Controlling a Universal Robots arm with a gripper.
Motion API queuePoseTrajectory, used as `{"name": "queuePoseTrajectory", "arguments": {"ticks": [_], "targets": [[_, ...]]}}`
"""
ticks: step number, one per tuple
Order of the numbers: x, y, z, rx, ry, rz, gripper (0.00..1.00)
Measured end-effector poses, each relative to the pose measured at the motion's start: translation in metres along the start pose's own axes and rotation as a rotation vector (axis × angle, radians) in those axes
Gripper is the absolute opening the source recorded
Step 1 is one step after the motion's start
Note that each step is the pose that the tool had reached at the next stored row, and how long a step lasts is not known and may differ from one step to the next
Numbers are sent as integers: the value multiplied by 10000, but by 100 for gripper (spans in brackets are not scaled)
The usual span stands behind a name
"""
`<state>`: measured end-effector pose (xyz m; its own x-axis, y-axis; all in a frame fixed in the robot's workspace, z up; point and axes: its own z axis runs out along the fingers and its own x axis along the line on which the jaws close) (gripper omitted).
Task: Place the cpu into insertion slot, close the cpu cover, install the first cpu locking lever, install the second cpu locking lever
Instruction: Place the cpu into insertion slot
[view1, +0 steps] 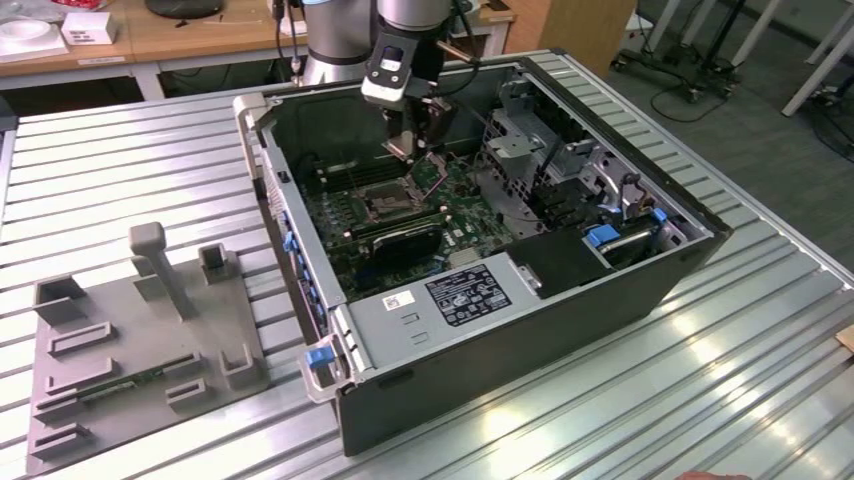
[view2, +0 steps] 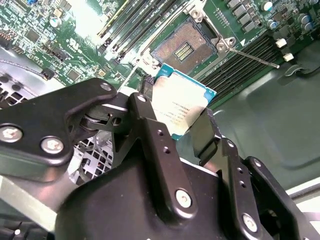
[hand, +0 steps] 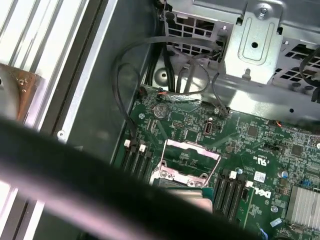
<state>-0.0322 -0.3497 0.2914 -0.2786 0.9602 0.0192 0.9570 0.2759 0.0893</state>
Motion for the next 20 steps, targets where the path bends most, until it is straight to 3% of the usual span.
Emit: {"name": "queuePoseTrajectory", "arguments": {"ticks": [1, 2, 4, 9, 11, 12, 14, 17, 20], "targets": [[0, 0, 0, 7, 1, 2, 54], [1, 0, 4, 74, 24, 6, 54], [0, -1, 6, 276, 79, 14, 54], [0, 0, 10, 304, 84, 104, 54], [0, -1, 15, 297, 57, 453, 54], [0, -2, 27, 282, 10, 1078, 54], [0, -3, 34, 273, -19, 1455, 54], [-1, -4, 46, 261, -55, 1946, 54], [9, -10, 54, 258, -67, 2100, 54]]}}
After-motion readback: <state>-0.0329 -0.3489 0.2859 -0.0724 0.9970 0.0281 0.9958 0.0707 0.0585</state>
